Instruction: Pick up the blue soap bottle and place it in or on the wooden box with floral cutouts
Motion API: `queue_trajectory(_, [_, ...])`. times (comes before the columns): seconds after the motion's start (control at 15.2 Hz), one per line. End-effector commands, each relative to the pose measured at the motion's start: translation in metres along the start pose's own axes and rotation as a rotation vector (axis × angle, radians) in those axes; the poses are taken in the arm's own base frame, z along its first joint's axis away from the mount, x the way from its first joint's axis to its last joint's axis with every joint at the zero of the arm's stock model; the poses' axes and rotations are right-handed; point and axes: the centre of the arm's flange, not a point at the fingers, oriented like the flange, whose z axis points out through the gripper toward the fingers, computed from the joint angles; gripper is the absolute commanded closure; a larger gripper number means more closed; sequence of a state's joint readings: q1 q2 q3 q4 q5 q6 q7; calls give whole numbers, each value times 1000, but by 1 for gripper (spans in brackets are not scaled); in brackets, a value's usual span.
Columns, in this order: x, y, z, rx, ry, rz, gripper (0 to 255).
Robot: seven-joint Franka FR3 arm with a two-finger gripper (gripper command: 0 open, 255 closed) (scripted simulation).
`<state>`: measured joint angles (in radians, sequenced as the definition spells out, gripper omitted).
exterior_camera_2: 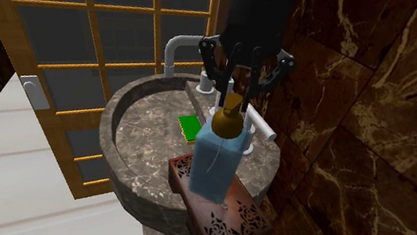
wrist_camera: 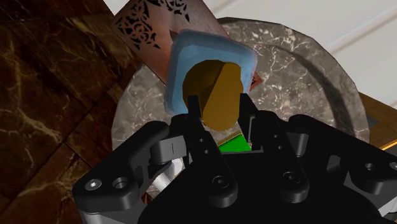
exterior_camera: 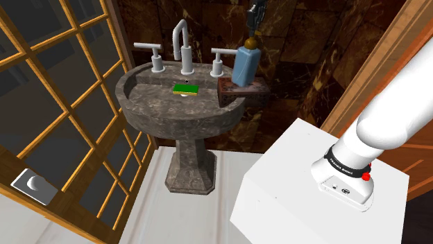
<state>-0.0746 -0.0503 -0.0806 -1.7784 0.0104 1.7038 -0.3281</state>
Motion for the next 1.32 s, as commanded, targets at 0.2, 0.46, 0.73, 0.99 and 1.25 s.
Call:
queue_trajectory(0.2, [0,1,26,0,1,0,255])
queue_trajectory(0.46, [0,1,26,0,1,0,255])
queue_trajectory(0.73, [0,1,26,0,1,0,255])
queue_trajectory(0.99, [0,2,26,0,1,0,0])
queue_trajectory(1.25, [0,1,-1,0,1,0,0])
